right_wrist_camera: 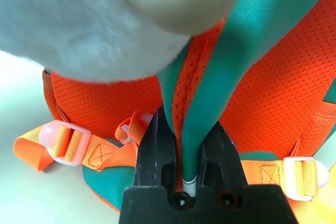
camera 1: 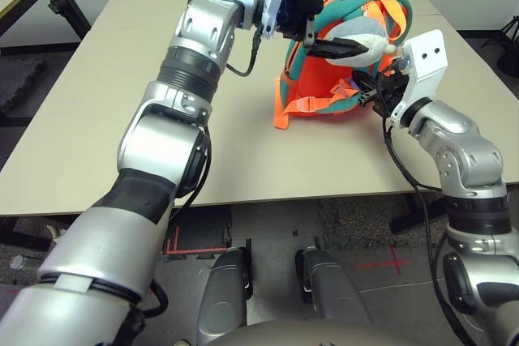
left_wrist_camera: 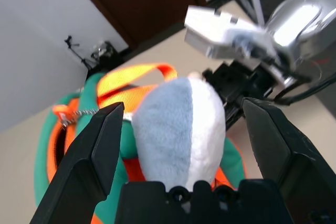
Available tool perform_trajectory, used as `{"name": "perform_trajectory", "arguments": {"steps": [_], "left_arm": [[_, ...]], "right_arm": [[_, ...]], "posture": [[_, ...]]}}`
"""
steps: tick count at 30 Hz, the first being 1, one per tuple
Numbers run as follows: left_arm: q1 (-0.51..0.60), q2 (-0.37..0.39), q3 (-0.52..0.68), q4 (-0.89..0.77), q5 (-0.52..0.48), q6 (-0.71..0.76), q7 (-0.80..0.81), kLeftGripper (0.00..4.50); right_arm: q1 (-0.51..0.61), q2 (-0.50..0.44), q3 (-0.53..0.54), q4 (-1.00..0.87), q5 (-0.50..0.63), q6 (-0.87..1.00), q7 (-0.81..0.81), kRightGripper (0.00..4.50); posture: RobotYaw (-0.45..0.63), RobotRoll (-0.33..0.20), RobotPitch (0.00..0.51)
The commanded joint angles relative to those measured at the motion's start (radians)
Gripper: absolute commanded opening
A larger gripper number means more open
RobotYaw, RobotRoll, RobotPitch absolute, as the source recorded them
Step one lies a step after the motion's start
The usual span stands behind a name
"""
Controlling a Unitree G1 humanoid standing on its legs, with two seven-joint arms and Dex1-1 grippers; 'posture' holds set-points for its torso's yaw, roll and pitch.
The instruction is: Put the pencil case into the backpack and zip it.
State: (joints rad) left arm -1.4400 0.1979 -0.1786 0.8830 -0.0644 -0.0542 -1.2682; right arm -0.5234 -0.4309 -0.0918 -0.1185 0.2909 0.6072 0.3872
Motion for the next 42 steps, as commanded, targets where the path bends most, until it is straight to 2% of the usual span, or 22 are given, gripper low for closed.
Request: {"name": "perform_trajectory", "arguments": {"steps": [1,7,14,16,22,26,29,34,37,42], "left_arm": [[0.004,-0.012,-0.036,0.046,0.063,-0.05,0.046,4.5],[0.004,-0.029,-0.07,0.106,0.13,-0.103,0.116,4.5],[-0.003,-0.048,-0.057,0.161,0.157,-0.146,0.193,4.5],[-0.011,-0.04,-0.048,0.176,0.161,-0.145,0.21,3.91],[-0.043,0.007,-0.012,0.18,0.145,-0.125,0.217,1.63],[-0.075,0.086,0.014,0.176,0.141,-0.113,0.212,0.49],[-0.085,0.123,0.018,0.175,0.145,-0.11,0.208,0.38],[-0.066,0.252,0.012,0.171,0.165,-0.087,0.15,0.38],[-0.023,0.3,-0.009,0.161,0.176,-0.064,0.098,0.38],[0.113,0.358,-0.077,0.155,0.242,-0.048,0.063,0.36]], "right_arm": [[0.017,-0.007,-0.001,0.003,-0.013,0.009,-0.005,0.19],[0.015,-0.006,0.0,0.008,-0.012,0.008,-0.002,0.19],[0.015,-0.003,0.002,0.006,-0.011,0.008,-0.003,0.19],[0.014,-0.001,0.003,0.009,-0.011,0.006,-0.002,0.19],[0.01,0.003,0.004,0.013,-0.012,0.004,-0.002,0.19],[0.009,0.006,0.007,0.019,-0.013,0.002,-0.001,0.19],[0.008,0.006,0.007,0.022,-0.014,-0.001,0.0,0.19],[0.002,0.008,0.01,0.034,-0.016,-0.007,0.002,0.19],[-0.001,0.008,0.011,0.038,-0.017,-0.01,0.004,0.19],[-0.006,0.01,0.018,0.046,-0.018,-0.013,0.007,0.19]], "posture": [[-0.25,0.0,0.119],[-0.24,0.0,0.12],[-0.24,0.0,0.122],[-0.24,0.0,0.122],[-0.23,0.0,0.129],[-0.23,0.0,0.131],[-0.22,0.0,0.132],[-0.21,0.0,0.134],[-0.21,0.0,0.137],[-0.2,0.0,0.142]]}}
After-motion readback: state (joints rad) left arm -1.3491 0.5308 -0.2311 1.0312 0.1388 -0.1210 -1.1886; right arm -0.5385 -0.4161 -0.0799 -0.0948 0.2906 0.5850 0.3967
